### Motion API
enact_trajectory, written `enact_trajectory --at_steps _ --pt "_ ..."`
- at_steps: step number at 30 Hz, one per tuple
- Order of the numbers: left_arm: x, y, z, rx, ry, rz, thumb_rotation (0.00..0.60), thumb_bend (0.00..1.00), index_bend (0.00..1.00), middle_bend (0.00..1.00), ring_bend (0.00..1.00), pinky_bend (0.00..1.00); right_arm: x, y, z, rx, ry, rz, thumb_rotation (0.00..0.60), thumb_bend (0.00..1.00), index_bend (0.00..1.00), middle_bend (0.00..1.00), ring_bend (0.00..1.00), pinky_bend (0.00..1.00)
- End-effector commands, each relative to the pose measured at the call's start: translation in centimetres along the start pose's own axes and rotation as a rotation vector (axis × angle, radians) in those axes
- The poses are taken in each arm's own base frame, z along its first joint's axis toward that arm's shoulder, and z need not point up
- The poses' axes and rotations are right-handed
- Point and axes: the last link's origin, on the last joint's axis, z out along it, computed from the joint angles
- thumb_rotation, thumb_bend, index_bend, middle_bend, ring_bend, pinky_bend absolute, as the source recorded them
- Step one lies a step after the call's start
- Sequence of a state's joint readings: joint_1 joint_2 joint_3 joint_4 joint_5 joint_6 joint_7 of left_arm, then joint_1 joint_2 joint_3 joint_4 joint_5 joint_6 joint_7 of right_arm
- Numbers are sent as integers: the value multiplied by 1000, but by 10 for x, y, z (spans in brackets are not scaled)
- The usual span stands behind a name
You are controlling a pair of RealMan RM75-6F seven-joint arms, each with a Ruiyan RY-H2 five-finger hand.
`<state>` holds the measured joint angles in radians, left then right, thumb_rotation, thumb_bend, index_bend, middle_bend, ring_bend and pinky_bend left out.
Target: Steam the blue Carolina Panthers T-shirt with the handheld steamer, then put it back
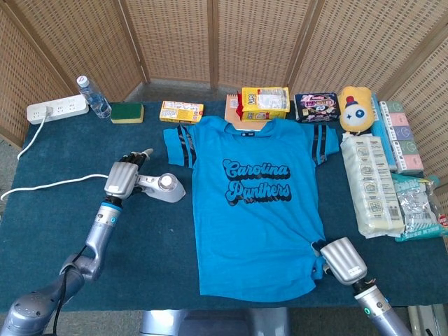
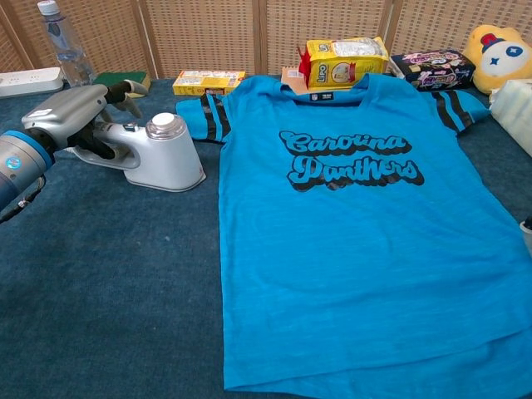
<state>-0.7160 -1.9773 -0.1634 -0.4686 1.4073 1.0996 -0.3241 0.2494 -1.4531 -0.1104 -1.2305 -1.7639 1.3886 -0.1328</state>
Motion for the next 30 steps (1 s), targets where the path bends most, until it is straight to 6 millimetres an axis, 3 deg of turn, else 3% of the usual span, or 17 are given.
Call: enact_trajectory --at_steps 1,8,14,26,30 --pt "1 -2 -3 2 -4 10 600 292 75 262 193 288 0 0 0 0 1 0 600 488 710 636 688 805" --pt "9 -7 -11 -2 13 -3 600 269 3 207 137 260 0 0 -1 1 6 2 600 487 710 636 688 805" --pt "16 -9 -21 -9 33 -27 600 269 0 116 72 235 0 -1 0 4 8 3 600 487 710 636 688 805" --pt "33 -12 -50 -44 79 -96 594 287 0 64 12 208 1 -1 -3 2 19 2 600 486 709 636 681 803" --pt "46 -11 -70 -75 99 -163 591 291 0 65 12 206 0 1 -6 -11 4 -3 600 462 614 602 654 769"
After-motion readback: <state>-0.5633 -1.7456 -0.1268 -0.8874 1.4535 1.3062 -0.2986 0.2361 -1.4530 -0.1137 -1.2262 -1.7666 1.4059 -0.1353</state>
